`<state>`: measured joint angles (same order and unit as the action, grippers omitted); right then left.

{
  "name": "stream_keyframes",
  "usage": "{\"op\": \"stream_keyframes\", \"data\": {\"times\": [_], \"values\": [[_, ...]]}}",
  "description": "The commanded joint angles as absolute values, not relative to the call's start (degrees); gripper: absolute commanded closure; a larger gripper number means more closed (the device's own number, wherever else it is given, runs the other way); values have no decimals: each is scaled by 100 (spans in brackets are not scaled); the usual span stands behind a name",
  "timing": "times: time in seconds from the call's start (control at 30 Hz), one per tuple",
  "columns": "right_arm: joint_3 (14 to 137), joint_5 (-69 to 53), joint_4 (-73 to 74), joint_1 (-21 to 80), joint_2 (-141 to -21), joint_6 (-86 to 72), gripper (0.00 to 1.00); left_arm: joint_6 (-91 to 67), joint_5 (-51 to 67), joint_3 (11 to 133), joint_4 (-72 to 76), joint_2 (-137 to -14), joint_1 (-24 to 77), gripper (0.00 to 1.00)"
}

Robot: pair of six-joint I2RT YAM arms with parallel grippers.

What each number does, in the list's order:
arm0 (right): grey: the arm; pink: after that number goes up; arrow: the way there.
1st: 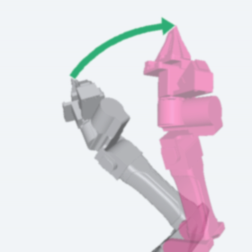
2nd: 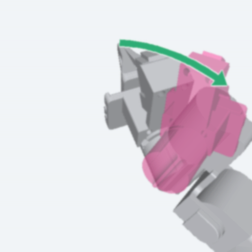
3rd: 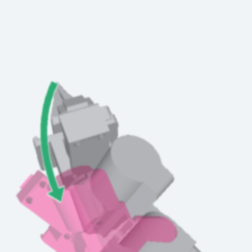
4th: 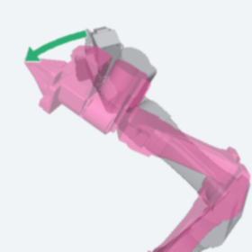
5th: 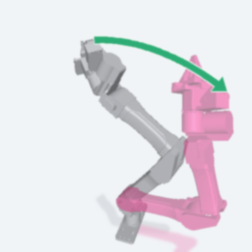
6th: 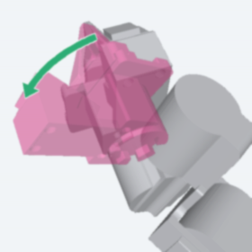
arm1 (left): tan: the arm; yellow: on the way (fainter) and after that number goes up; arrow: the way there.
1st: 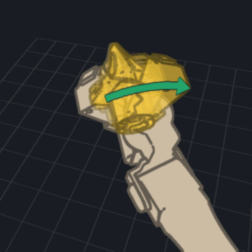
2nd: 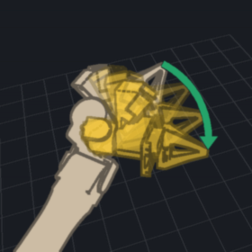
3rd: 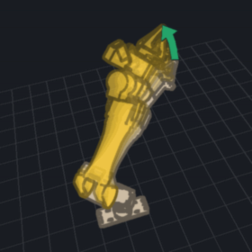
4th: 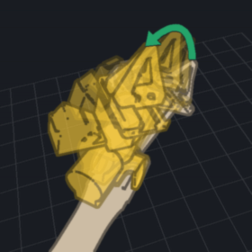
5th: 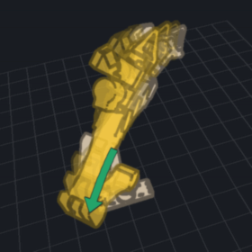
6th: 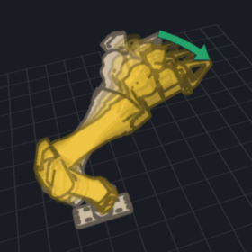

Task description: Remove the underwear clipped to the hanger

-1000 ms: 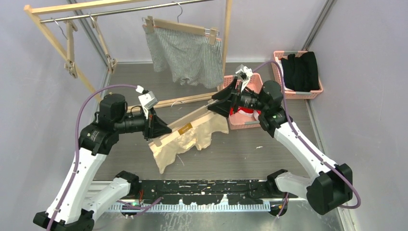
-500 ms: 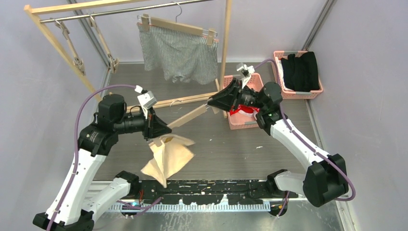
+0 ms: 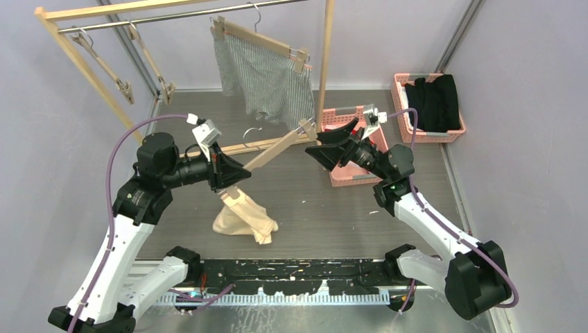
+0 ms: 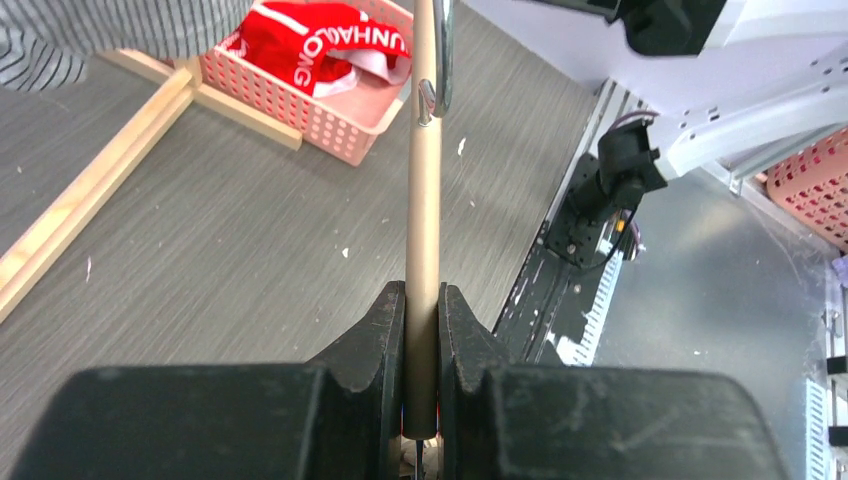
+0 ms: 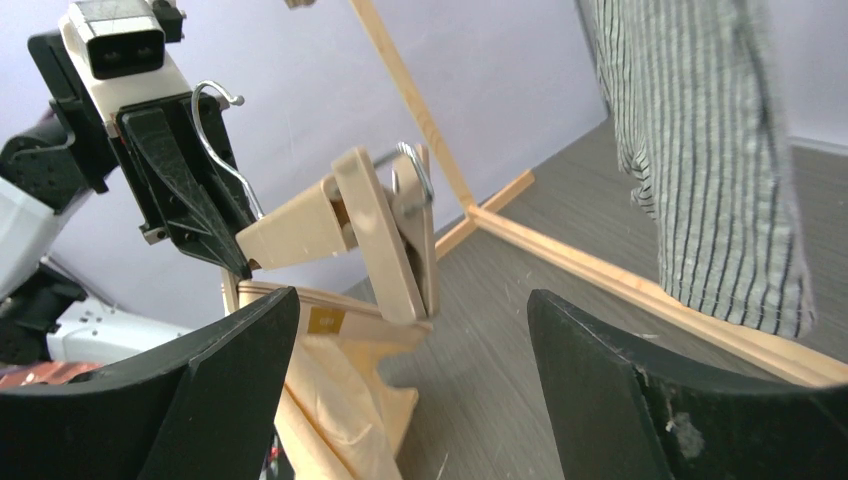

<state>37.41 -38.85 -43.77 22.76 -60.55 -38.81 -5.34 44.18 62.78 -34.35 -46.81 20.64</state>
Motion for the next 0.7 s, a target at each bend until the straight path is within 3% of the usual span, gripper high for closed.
{"op": "stream_keyframes", "data": {"times": [0.0, 0.23, 0.57, 0.63, 0.67], "values": [[3479, -3531, -6273, 2309, -6206, -4746, 12, -1162, 4490, 6210, -2183, -4646, 2090, 96], [3405, -3580, -7976, 2425, -6828, -5433, 13, -1971, 4758, 6145, -1324, -4949, 2252, 98], [3890, -3411, -7980, 2891, -7167, -5142, 14, -1907, 4056, 6175, -1095, -5309, 3153, 98], [3964, -3357, -7989, 2941, -7248, -5140, 22, -1900, 3932, 6154, -1011, -5368, 3267, 98], [3990, -3333, -7985, 2964, -7277, -5137, 34, -1916, 3886, 6142, -957, -5382, 3311, 98]]}}
